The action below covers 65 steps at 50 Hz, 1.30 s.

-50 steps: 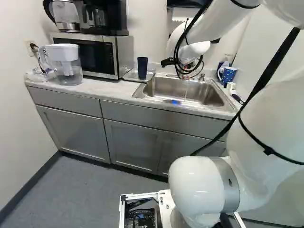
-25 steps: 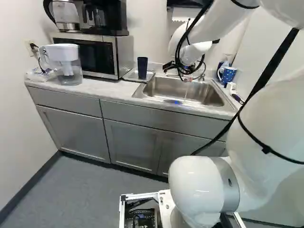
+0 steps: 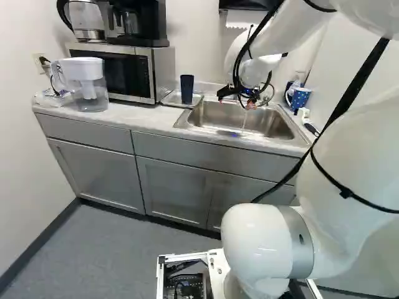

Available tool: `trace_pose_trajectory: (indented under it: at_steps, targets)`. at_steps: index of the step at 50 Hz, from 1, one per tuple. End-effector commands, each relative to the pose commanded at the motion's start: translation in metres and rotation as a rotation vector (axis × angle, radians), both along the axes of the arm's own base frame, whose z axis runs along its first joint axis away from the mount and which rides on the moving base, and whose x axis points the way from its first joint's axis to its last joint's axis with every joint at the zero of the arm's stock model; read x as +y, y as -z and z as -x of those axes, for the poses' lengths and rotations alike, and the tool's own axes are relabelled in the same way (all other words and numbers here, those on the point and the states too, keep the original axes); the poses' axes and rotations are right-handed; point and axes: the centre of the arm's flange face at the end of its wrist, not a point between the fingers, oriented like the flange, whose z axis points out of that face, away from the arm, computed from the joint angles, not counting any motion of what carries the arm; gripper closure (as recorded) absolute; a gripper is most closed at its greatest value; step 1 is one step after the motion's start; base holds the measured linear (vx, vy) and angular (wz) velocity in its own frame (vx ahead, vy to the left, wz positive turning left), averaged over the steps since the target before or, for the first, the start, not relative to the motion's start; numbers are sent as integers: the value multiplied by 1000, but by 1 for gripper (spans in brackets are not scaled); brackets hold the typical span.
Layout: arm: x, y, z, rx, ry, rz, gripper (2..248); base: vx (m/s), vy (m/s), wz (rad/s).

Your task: Rinse the cup and place it in the tray

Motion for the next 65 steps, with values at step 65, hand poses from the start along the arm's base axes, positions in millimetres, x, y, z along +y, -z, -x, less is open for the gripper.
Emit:
trace_pose_trajectory:
  at_steps: [65]
  targets:
    - [21, 0, -3, 0, -45, 0, 3, 0, 0, 0]
